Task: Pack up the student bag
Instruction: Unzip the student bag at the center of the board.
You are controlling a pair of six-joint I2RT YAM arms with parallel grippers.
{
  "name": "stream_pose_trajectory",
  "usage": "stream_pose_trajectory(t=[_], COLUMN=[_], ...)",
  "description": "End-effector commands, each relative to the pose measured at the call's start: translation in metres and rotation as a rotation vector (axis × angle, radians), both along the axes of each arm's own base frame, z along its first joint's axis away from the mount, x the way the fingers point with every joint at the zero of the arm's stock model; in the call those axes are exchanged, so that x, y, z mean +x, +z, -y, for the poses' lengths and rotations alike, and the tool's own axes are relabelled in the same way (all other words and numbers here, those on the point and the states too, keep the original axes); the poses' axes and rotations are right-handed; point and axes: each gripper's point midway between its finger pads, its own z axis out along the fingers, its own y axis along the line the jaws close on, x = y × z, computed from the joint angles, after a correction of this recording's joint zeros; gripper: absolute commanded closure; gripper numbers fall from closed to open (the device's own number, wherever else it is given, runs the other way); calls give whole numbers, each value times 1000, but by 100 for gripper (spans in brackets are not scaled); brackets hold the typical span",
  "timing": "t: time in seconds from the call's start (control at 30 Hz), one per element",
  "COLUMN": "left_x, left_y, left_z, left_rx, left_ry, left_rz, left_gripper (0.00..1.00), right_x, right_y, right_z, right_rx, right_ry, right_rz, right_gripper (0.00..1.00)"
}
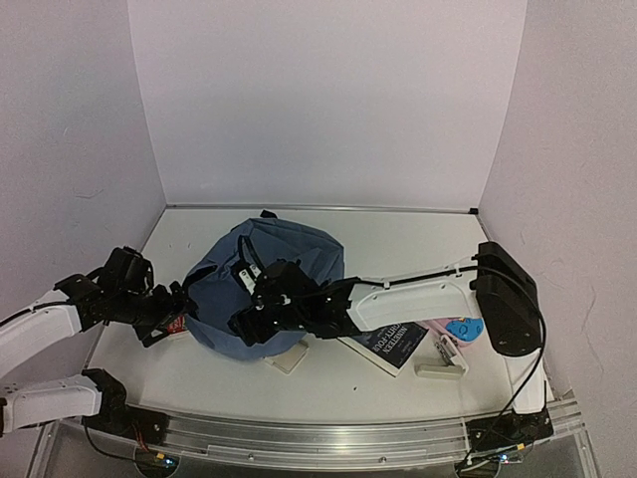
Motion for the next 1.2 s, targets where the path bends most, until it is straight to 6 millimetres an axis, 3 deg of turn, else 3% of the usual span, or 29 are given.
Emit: stream_pose_trajectory(t=[0.0, 0.1, 0.17, 0.23, 0.33, 0.57, 0.8, 0.87, 1.07, 1.17], left_x=[11, 11, 9, 5, -2, -20, -24, -25, -25, -25], left_y=[-1, -13, -19, -25, -36, -66, -76, -78, -80, -80], left_z=[12, 14, 12, 10, 11, 10, 9, 9, 10, 11], left_rx=[-58, -53, -50, -60, -101, -115, -106, -103, -108, -107], left_ry=[-10, -4, 10, 29, 46, 53, 41, 40, 33, 32], left_rz=[23, -23, -37, -48, -64, -143, -157, -160, -165, -166], left_gripper=[3, 13, 25, 43, 58, 81, 97, 99, 100, 100], right_x=[-3, -11, -16, -22, -28, -37, -37, -32, -22, -16], right_y=[-2, -7, -10, -20, -31, -54, -77, -87, -99, -90], right_z=[-8, -10, -12, -10, -11, -15, -24, -22, -22, -21], right_rx=[-22, -33, -41, -77, -120, -201, -264, -282, -287, -260], right_ry=[20, 37, 45, 50, 49, 54, 52, 15, -66, -124], right_rz=[16, 13, 16, 13, 29, 62, 87, 90, 81, 80], right_gripper=[20, 19, 18, 18, 18, 17, 19, 23, 52, 78])
